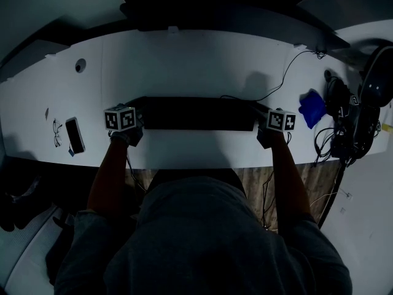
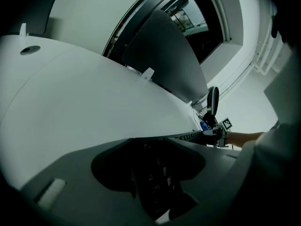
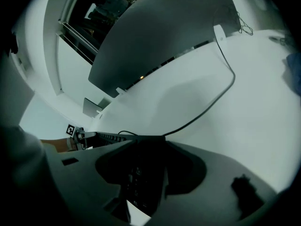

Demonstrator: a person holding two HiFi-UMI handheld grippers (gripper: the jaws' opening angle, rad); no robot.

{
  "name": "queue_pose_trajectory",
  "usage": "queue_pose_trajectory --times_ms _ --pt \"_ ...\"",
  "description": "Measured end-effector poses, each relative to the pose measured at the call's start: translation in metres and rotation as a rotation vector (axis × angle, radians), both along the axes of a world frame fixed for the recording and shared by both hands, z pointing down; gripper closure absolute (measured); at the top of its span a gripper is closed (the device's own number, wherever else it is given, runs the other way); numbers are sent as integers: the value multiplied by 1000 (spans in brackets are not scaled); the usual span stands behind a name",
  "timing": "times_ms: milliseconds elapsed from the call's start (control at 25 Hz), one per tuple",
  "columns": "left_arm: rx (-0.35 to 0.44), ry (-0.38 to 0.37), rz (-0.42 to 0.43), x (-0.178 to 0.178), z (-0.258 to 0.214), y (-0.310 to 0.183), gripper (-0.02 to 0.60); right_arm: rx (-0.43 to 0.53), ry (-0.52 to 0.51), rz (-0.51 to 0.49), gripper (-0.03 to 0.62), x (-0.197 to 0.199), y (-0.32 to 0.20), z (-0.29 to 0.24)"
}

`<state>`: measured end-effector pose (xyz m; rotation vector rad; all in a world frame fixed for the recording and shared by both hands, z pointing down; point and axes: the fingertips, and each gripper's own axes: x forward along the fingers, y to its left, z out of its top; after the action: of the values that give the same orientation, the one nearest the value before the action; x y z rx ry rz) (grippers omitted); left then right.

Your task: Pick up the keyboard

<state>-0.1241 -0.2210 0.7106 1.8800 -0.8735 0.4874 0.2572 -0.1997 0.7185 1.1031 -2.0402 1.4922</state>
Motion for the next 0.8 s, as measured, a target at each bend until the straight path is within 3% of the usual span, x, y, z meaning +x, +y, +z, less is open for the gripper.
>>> queue_pose_trajectory --times_ms 360,520,800 --pt "-4 35 -14 1 -4 2 393 -11 -24 23 413 2 1 -2" --pt "21 62 -30 -2 -14 3 417 23 -15 0 413 1 2 -11" --pt "66 41 -20 -7 -29 8 414 98 1 -46 413 -3 0 -33"
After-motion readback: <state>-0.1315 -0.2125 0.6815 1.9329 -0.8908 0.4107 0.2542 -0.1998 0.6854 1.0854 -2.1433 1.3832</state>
